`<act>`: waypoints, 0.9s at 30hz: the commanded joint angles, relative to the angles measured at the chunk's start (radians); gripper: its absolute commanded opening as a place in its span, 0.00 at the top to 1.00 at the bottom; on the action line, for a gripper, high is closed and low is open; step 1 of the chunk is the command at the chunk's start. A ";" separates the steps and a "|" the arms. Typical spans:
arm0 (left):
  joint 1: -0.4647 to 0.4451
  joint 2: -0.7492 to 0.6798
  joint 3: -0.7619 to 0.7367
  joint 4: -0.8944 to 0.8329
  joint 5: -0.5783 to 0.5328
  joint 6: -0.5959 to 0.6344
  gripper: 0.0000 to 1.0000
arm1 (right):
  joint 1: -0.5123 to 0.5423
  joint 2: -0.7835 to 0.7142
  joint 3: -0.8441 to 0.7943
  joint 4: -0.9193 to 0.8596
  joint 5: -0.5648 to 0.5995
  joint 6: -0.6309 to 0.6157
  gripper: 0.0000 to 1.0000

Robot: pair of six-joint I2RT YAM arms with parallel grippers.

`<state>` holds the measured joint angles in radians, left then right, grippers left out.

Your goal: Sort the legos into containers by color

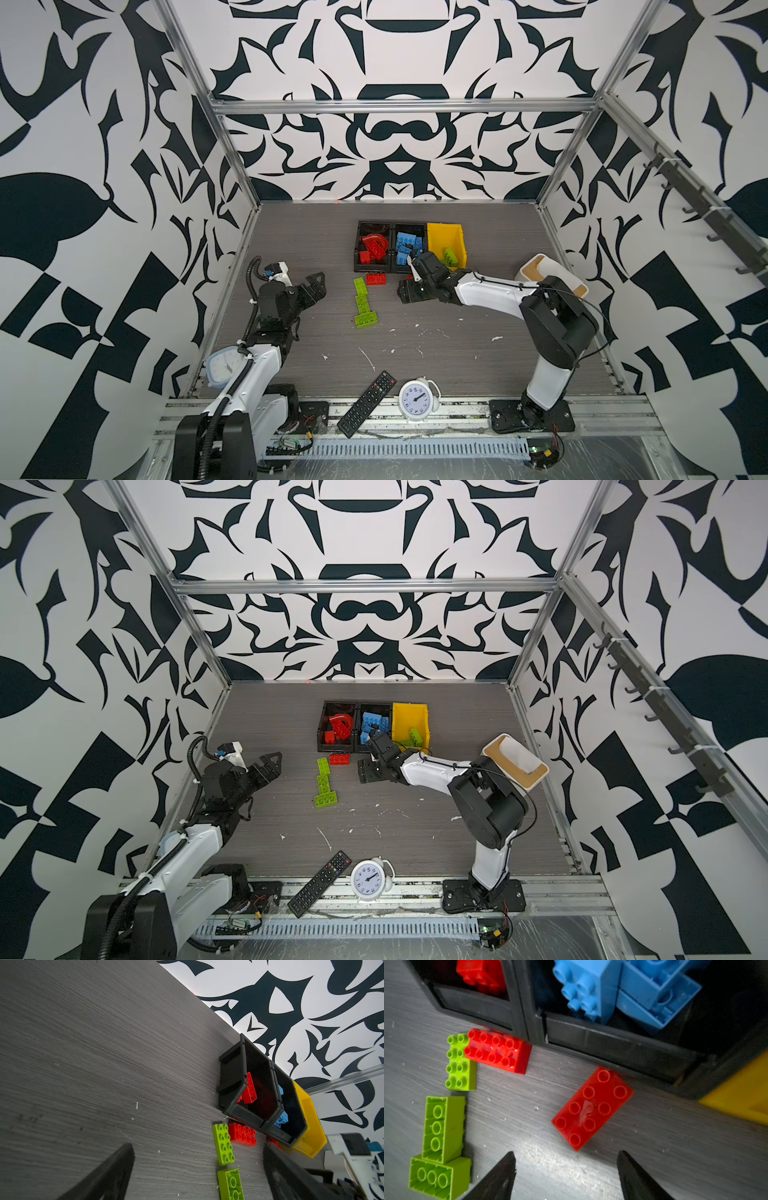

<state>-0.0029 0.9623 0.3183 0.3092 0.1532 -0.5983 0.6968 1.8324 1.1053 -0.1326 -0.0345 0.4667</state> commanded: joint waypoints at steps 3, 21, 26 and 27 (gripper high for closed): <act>0.003 -0.012 0.022 -0.008 -0.004 0.002 0.01 | 0.000 0.069 0.091 -0.032 0.050 -0.019 0.21; 0.003 -0.007 0.022 -0.007 -0.003 0.002 0.01 | 0.043 0.142 0.169 -0.165 0.218 -0.097 0.59; 0.003 -0.005 0.024 -0.006 -0.003 0.002 0.01 | 0.047 0.123 0.139 -0.161 0.218 -0.093 0.66; 0.003 -0.005 0.023 -0.006 -0.003 0.003 0.01 | 0.050 0.115 0.131 -0.155 0.215 -0.092 0.68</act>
<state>-0.0029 0.9615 0.3183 0.3092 0.1532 -0.5983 0.7380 1.9881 1.2629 -0.2386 0.1688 0.3756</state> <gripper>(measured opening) 0.994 0.352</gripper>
